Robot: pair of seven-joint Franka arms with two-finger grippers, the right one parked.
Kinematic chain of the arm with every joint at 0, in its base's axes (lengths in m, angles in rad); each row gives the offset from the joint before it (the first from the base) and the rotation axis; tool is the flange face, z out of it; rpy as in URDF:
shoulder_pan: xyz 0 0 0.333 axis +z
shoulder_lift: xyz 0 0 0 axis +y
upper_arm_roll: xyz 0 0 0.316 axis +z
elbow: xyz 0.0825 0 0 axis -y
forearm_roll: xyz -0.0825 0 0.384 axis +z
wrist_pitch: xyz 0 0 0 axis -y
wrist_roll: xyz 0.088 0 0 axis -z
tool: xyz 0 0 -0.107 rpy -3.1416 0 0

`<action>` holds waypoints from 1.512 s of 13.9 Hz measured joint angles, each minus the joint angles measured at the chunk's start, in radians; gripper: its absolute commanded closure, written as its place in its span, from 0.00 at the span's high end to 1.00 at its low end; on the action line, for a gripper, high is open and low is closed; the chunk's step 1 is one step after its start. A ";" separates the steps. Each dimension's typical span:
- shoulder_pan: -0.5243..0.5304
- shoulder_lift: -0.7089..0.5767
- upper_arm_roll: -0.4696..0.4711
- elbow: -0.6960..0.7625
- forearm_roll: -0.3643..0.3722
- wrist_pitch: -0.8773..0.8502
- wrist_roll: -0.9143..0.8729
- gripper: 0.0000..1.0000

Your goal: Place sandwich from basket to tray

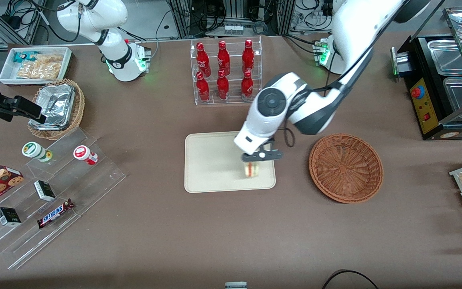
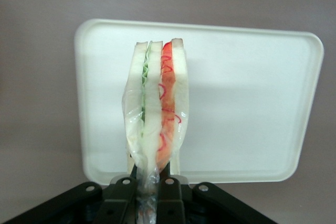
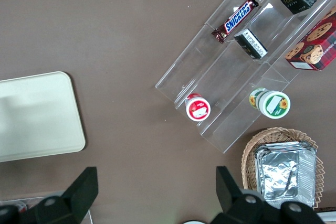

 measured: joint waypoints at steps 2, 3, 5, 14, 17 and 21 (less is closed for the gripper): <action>-0.034 0.043 0.005 0.004 0.032 0.064 -0.027 0.10; -0.047 0.061 0.009 0.010 0.063 0.080 -0.049 0.10; -0.085 0.102 0.022 0.043 0.144 0.089 -0.109 0.10; -0.142 0.204 0.033 0.100 0.221 0.093 -0.172 0.99; -0.142 0.207 0.033 0.103 0.222 0.096 -0.172 1.00; -0.129 0.172 0.037 0.127 0.222 0.090 -0.216 1.00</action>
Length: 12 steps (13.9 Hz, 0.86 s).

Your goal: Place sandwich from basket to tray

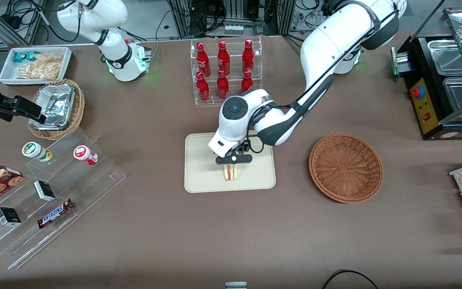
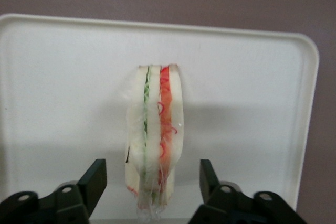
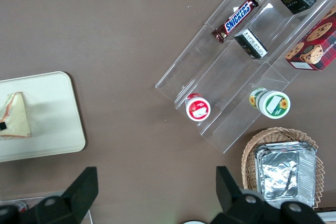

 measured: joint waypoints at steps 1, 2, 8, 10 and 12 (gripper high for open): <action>0.010 -0.029 0.002 0.002 0.000 -0.019 -0.022 1.00; 0.026 -0.066 0.004 0.003 0.000 -0.062 -0.037 1.00; 0.188 -0.300 0.007 0.001 -0.038 -0.355 -0.056 1.00; 0.257 -0.352 0.007 -0.005 -0.061 -0.402 -0.033 1.00; 0.324 -0.396 0.007 -0.009 -0.106 -0.464 0.039 1.00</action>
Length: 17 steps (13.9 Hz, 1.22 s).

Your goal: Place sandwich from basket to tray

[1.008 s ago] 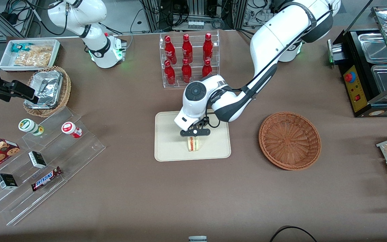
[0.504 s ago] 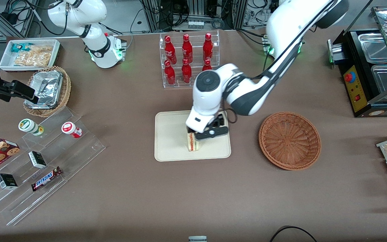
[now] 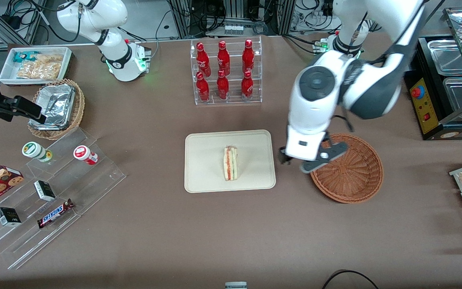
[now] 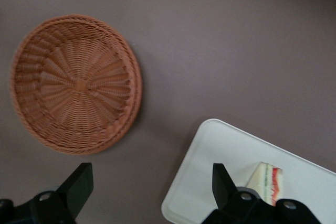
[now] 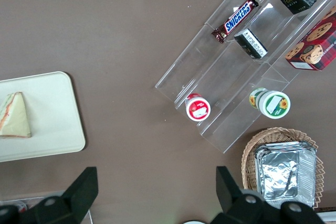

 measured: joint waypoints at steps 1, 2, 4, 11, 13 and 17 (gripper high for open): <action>0.031 -0.023 0.000 0.000 -0.018 -0.040 0.042 1.00; 0.063 -0.049 0.000 -0.001 -0.039 -0.081 0.091 1.00; 0.127 -0.102 0.001 -0.002 -0.079 -0.156 0.201 1.00; 0.228 -0.205 0.036 -0.020 -0.117 -0.282 0.452 1.00; 0.192 -0.233 0.144 -0.032 -0.165 -0.287 0.548 1.00; 0.061 -0.315 0.410 -0.091 -0.249 -0.289 0.734 1.00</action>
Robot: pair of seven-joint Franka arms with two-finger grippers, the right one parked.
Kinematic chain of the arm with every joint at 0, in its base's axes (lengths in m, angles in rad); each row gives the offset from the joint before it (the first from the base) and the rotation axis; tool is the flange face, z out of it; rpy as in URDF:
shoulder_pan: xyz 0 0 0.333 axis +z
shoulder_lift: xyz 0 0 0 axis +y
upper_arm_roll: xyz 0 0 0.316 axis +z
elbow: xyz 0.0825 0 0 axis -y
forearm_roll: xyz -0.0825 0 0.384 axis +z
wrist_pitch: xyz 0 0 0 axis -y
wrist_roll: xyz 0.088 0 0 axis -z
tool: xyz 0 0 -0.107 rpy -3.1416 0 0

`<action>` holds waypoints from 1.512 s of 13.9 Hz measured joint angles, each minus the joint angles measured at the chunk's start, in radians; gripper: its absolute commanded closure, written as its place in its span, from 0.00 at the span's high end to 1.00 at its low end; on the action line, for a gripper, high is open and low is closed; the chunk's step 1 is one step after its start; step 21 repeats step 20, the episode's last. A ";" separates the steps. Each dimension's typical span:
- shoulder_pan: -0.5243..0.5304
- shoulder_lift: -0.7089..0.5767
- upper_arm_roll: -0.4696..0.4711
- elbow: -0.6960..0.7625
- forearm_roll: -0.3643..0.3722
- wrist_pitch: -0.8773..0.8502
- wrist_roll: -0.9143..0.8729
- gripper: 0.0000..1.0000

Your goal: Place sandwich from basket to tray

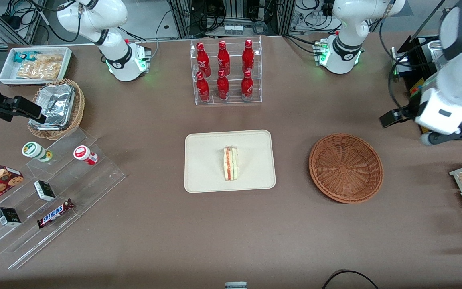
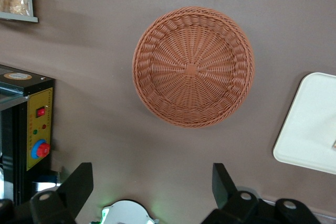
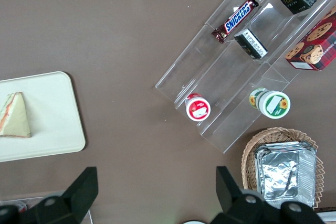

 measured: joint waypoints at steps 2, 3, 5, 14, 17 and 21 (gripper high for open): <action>-0.036 -0.032 0.060 -0.026 -0.008 0.000 0.054 1.00; -0.035 -0.041 0.066 -0.034 -0.013 0.001 0.074 1.00; -0.024 -0.043 0.074 -0.034 -0.032 0.009 0.105 1.00; 0.011 -0.050 0.076 -0.006 -0.041 0.012 0.240 1.00; 0.014 -0.099 0.075 -0.049 -0.041 0.012 0.253 1.00; 0.014 -0.149 0.075 -0.108 -0.041 0.041 0.255 1.00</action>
